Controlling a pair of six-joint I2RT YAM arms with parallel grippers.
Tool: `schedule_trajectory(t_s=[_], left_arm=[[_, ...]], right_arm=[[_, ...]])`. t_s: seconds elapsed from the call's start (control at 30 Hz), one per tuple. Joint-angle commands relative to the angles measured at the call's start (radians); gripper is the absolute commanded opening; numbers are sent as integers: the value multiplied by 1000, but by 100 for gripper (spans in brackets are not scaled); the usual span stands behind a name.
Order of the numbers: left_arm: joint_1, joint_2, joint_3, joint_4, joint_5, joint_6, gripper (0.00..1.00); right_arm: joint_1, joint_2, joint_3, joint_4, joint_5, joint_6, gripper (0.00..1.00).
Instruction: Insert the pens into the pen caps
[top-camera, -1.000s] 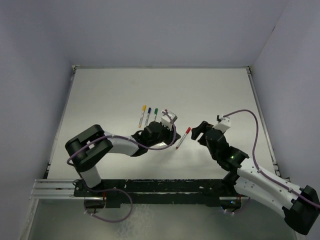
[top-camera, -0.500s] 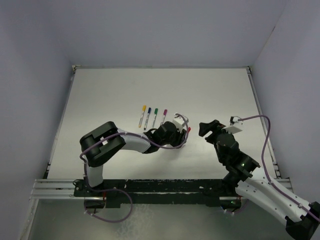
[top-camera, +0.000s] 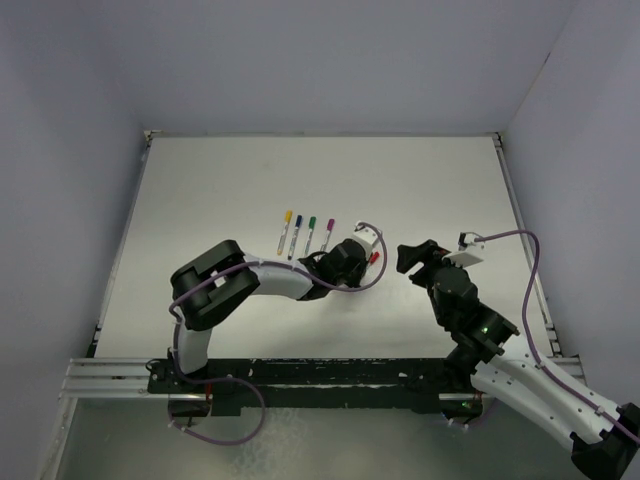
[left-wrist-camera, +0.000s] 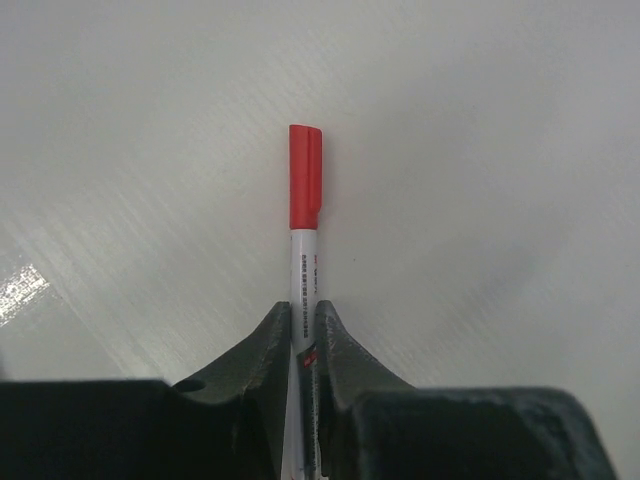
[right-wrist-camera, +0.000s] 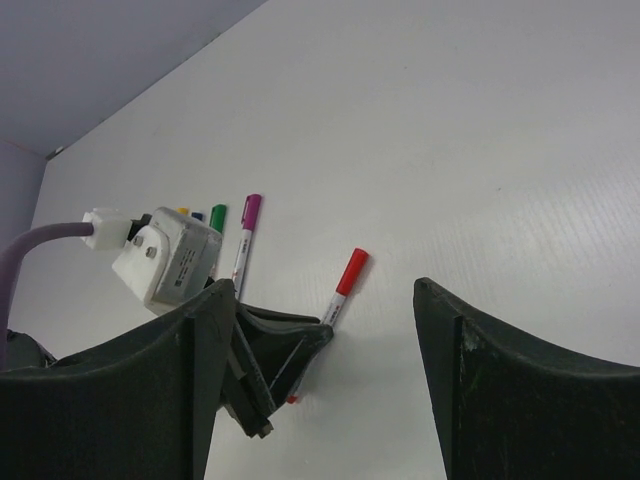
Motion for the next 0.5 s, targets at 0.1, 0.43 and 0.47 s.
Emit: schedule_trajectory(t_s=[0.1, 0.43, 0.47], left_arm=[[-3, 40, 63, -157, -147, 17, 6], [81, 123, 200, -243, -225, 63, 2], [92, 129, 208, -248, -225, 65, 2]], right_arm=[[4, -3, 6, 47, 21, -23, 73], [4, 9, 18, 35, 20, -34, 73], [4, 9, 19, 31, 22, -35, 73]])
